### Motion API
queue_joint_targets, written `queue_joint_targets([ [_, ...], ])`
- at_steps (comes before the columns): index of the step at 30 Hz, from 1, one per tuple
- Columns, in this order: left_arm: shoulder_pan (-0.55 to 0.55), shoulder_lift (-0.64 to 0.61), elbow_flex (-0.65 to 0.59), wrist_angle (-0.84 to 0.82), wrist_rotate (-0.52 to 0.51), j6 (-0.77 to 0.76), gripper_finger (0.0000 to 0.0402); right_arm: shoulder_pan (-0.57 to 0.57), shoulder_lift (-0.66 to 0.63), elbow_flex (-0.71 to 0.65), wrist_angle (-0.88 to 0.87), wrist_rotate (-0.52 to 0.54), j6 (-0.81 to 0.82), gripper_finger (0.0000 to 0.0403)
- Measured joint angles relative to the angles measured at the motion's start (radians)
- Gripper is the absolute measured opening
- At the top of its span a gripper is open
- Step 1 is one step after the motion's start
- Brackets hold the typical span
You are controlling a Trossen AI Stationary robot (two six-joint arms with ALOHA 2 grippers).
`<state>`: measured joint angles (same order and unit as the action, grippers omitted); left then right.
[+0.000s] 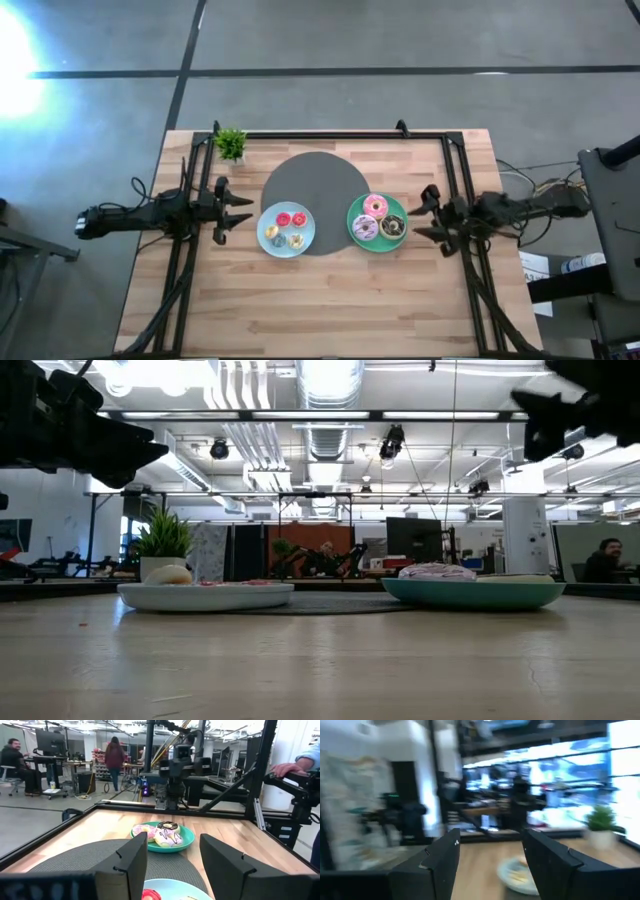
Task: Pick & Place donuts
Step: Return to Home Position
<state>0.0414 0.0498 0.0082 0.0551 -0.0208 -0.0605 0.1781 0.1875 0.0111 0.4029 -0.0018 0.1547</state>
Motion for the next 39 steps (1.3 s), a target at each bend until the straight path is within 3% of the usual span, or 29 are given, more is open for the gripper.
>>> queue_joint_targets([
  [5,0.000,0.000,0.001,-0.001,0.000,0.000,0.0156,-0.132,-0.051,-0.002,-0.125,0.030,-0.017,0.0206],
  [9,0.000,0.000,0.001,-0.003,-0.001,0.000,0.0156,-0.165,-0.183,-0.002,-0.325,0.031,-0.013,0.0206],
  [11,0.000,0.000,0.001,-0.004,-0.001,0.000,0.0156,-0.167,-0.187,0.000,-0.390,0.027,-0.001,0.0206],
  [39,0.000,0.021,0.002,-0.031,-0.006,0.000,0.0156,-0.165,-0.152,-0.001,-0.397,0.002,-0.024,0.0206],
])
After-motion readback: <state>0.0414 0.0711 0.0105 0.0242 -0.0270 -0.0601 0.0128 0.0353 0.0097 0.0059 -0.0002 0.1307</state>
